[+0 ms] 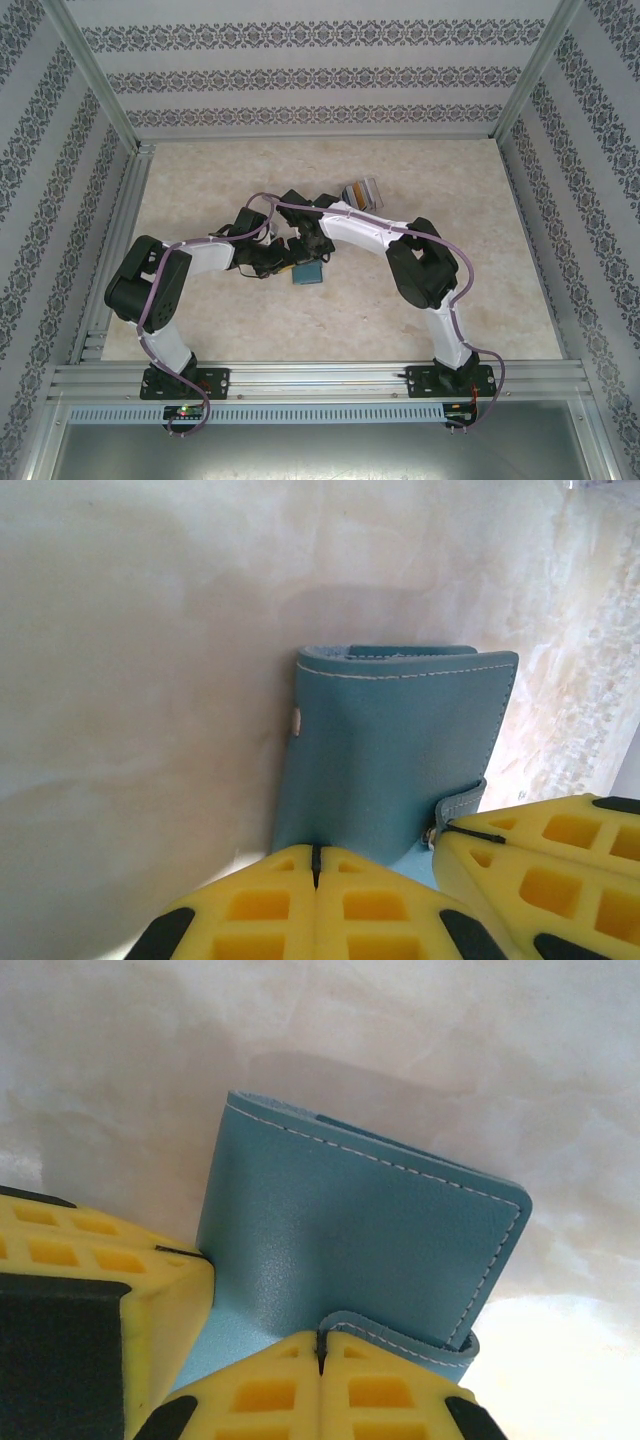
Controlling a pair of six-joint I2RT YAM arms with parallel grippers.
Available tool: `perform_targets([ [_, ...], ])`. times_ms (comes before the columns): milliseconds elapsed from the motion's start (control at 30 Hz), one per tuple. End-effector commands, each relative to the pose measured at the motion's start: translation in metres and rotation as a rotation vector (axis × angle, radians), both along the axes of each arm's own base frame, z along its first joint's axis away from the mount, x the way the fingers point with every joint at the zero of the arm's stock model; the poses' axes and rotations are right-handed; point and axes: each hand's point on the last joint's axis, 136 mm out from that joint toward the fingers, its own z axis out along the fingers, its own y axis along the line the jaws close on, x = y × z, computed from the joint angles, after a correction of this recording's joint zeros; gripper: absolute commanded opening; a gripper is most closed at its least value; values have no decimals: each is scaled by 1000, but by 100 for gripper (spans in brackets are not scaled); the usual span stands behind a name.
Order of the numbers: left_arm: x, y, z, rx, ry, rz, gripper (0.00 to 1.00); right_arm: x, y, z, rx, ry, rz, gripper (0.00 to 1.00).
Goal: Put the credit cards into the card holder
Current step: Close the button on the card holder.
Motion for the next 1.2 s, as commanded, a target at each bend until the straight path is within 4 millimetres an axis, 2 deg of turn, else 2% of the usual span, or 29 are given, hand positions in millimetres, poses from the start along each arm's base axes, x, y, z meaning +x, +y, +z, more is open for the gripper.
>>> perform_targets([
  [0,-7,5,-24,58,56,10,3,-8,-10,-38,-52,68,-20,0],
  [233,-7,6,-24,58,54,12,3,-17,-25,-59,-76,116,-42,0],
  [333,-7,6,-21,58,49,12,3,-18,-24,-56,-59,111,-43,0],
  [467,-1,10,-8,92,10,10,5,-8,-11,-21,5,42,-19,7],
  [567,7,18,13,144,-58,13,9,0,-3,14,52,-37,4,22],
  [667,13,33,37,231,-133,23,25,6,-3,47,86,-122,18,34],
  [733,18,45,55,288,-184,36,31,9,-10,67,96,-182,19,39],
  [867,22,76,89,386,-285,95,39,13,-30,103,98,-312,26,44],
  [967,23,106,109,464,-350,162,44,18,-55,123,80,-431,3,48],
  [1067,21,143,124,593,-412,248,61,24,-87,141,61,-568,-52,51],
  [1167,19,181,131,729,-450,342,78,32,-130,146,44,-669,-146,54],
])
